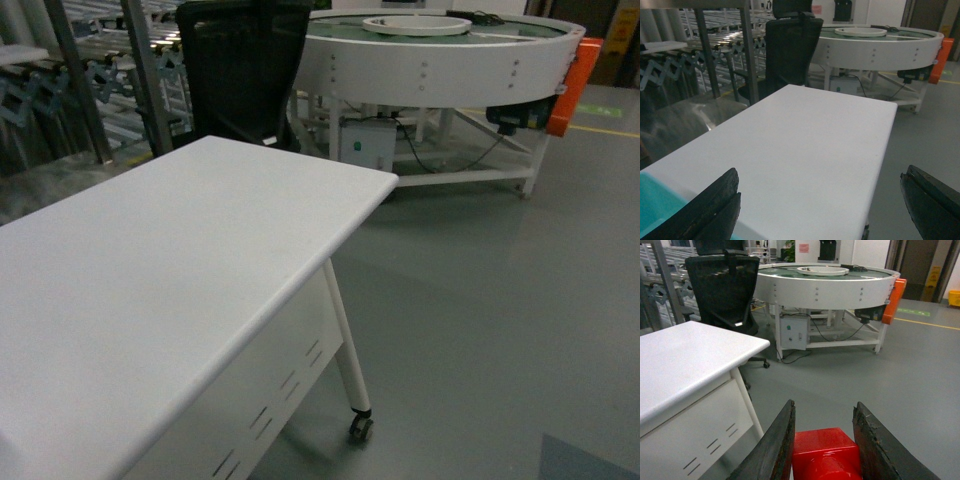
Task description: Pick red block from blue box to shelf
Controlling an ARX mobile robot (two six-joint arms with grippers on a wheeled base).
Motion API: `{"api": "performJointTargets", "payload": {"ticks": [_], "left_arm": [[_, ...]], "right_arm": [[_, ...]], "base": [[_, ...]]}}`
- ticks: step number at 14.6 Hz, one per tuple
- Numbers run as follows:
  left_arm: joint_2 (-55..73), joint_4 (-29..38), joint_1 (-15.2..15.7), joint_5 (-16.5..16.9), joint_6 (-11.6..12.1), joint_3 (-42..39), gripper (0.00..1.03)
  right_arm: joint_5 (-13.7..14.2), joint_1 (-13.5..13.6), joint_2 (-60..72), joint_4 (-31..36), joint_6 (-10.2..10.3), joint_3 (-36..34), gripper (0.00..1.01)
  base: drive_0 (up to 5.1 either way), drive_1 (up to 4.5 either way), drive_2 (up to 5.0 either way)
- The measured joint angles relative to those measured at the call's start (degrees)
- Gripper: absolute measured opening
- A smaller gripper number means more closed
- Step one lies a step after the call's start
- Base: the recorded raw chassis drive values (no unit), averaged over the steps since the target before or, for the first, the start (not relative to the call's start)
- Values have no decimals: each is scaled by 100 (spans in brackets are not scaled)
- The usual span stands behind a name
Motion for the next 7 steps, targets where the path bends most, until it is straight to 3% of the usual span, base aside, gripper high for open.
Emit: {"api": "performJointTargets", "payload": {"ticks": [7], "left_arm": [[0, 0, 0, 2, 2, 0, 98]], "right_arm": [[0, 0, 0, 0, 0, 0, 28]], "base": [[-161, -161, -161]]}}
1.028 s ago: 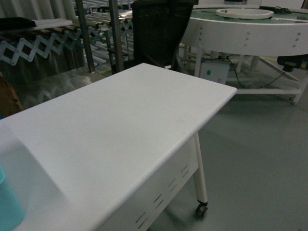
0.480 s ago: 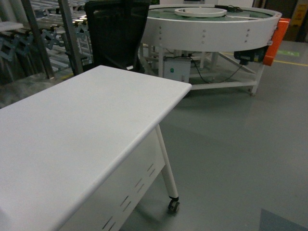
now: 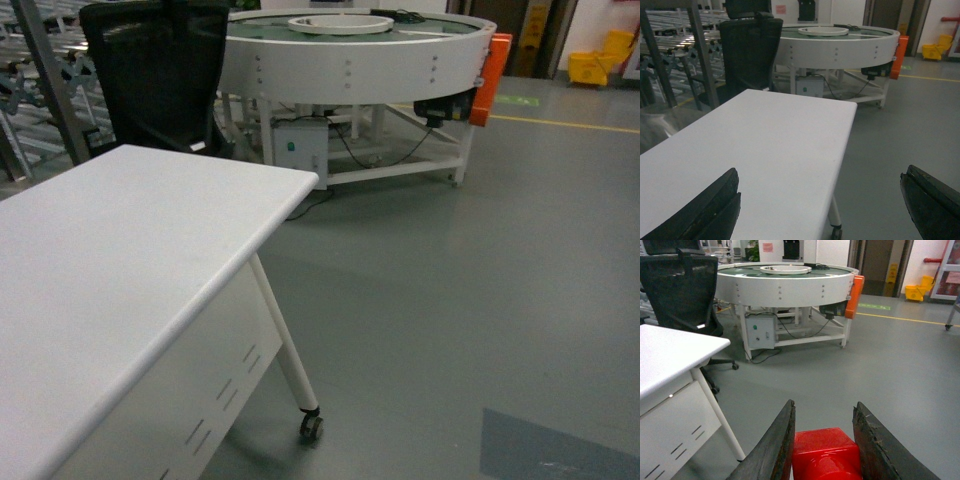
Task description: Pick red block from blue box to shelf
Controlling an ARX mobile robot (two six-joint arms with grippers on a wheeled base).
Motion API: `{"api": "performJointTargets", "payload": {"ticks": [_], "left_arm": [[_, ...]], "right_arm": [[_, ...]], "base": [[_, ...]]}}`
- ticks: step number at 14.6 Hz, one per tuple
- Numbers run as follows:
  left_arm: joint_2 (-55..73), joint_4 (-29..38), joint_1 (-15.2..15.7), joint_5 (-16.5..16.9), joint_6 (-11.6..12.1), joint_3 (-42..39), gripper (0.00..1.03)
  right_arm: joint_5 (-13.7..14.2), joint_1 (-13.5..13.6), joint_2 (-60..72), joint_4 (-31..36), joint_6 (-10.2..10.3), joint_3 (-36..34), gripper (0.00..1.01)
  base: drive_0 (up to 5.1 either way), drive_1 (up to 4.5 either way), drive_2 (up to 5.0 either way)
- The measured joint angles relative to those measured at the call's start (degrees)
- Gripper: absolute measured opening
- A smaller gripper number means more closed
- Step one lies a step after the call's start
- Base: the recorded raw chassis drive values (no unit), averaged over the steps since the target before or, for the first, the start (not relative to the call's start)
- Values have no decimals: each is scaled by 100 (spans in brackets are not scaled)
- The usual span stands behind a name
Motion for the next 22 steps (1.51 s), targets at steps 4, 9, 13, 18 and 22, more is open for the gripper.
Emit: {"api": "performJointTargets", "payload": {"ticks": [4, 9, 13, 18, 22], "left_arm": [[0, 2, 0, 0, 0, 0, 98], [0, 0, 0, 0, 0, 0, 98], [0, 2, 0, 0, 0, 0, 98], [0, 0, 0, 0, 0, 0, 98], [0, 7, -4, -11, -2, 0, 98]], "right_arm": [[0, 0, 0, 0, 0, 0, 28], [0, 0, 0, 0, 0, 0, 28], [0, 0, 0, 0, 0, 0, 28], [0, 0, 0, 0, 0, 0, 28], [-2, 0, 0, -2, 0, 0, 28]], "base": [[-159, -159, -159], [-160, -160, -160], [-166, -166, -166], [-159, -159, -159], [-159, -159, -159]]}}
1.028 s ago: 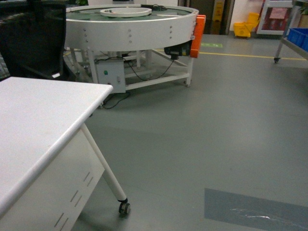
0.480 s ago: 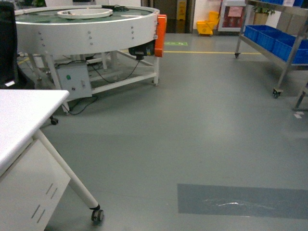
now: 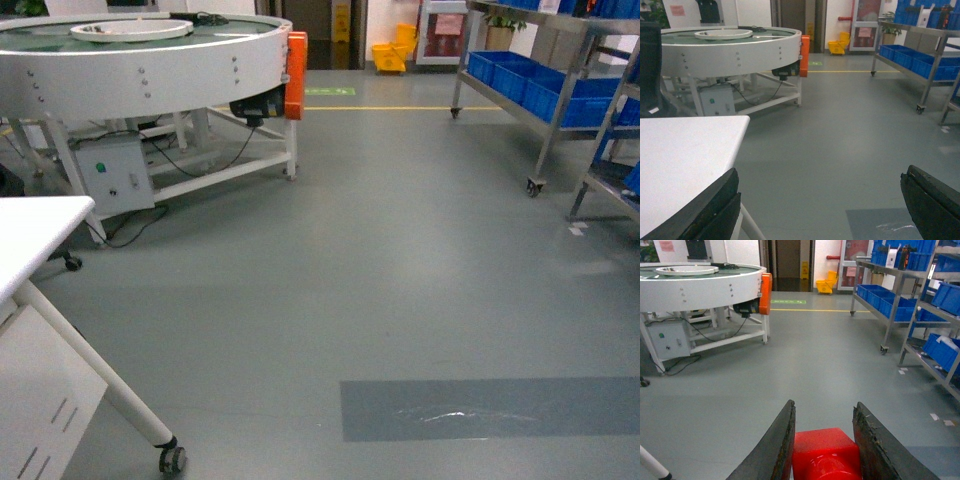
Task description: Pick red block from blue box to shelf
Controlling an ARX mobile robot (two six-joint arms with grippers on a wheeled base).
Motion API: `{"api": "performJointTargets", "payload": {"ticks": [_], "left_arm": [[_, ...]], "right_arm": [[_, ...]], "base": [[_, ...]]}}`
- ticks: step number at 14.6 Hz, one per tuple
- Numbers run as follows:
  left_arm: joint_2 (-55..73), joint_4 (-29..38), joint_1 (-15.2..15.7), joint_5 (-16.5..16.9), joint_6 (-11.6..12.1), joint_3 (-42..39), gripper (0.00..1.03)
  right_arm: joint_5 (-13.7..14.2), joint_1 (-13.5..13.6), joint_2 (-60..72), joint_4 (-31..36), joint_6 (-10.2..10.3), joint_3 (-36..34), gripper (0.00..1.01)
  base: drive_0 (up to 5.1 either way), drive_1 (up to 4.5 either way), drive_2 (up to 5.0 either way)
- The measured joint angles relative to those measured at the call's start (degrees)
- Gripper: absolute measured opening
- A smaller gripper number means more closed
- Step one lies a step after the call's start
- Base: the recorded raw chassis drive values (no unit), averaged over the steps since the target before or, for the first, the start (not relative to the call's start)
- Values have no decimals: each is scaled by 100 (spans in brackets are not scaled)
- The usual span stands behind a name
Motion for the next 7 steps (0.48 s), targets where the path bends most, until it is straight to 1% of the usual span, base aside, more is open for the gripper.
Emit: {"api": "performJointTargets", "payload": {"ticks": [4, 7], "left_arm": [[0, -11, -2, -4, 2, 0, 98], [0, -2, -2, 13, 2, 0, 98]], "right_arm": [[0, 0, 0, 7, 0, 0, 28], [2, 0, 0, -2, 0, 0, 28]], "base": [[-159, -159, -159], [263, 204, -514]]}}
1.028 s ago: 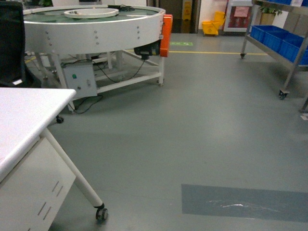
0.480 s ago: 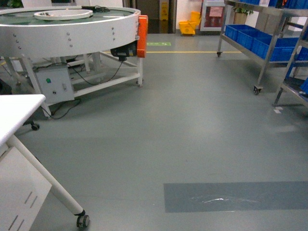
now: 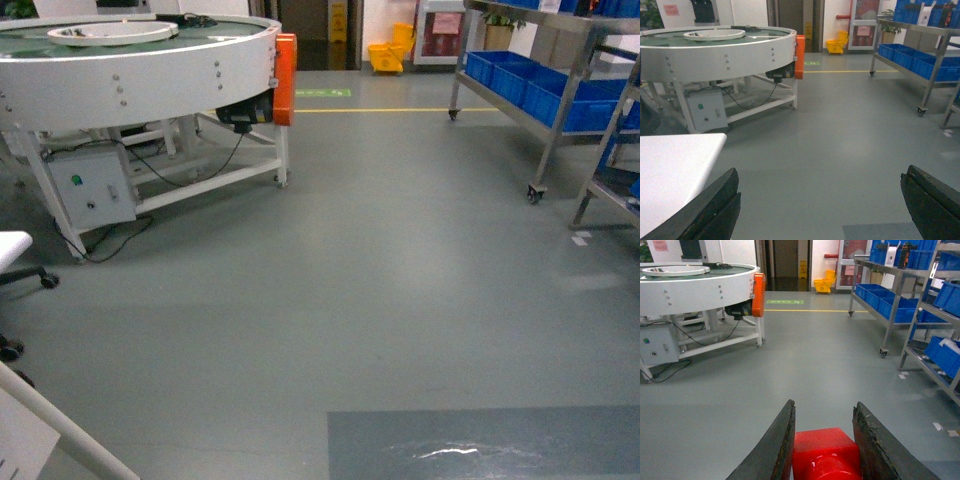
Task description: Pick red block from blue box to shelf
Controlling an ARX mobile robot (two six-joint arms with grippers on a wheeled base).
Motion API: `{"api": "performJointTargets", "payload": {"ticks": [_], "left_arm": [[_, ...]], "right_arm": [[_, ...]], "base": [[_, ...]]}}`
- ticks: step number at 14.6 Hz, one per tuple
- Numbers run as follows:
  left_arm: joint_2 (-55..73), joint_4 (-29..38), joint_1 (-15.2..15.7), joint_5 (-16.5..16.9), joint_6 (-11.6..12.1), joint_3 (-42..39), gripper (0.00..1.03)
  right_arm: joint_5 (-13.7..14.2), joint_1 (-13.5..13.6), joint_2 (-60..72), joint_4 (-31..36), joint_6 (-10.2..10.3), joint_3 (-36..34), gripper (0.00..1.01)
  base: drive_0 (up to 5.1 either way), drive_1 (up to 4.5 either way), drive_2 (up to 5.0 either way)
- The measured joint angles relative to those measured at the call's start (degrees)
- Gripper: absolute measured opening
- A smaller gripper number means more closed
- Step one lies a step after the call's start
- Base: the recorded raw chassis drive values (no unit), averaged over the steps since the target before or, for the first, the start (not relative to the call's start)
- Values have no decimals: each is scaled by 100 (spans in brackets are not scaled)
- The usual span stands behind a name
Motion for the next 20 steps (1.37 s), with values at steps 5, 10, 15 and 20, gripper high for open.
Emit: {"api": "performJointTargets", "payload": {"ticks": [5, 10, 15, 20], "left_arm": [[0, -2, 7, -7, -2, 0, 98], [0, -7, 7, -2, -2, 0, 98], [0, -4, 7, 0, 0, 0, 98], [0, -4, 7, 0, -2, 0, 98]], "right_arm": [[0, 0, 0, 7, 0, 0, 28], [0, 0, 0, 0, 0, 0, 28], [0, 0, 0, 7, 0, 0, 28], [0, 0, 0, 0, 0, 0, 28]], "base": [[50, 379, -446], [-3, 423, -429], [-3, 423, -429], [-3, 423, -429]]}}
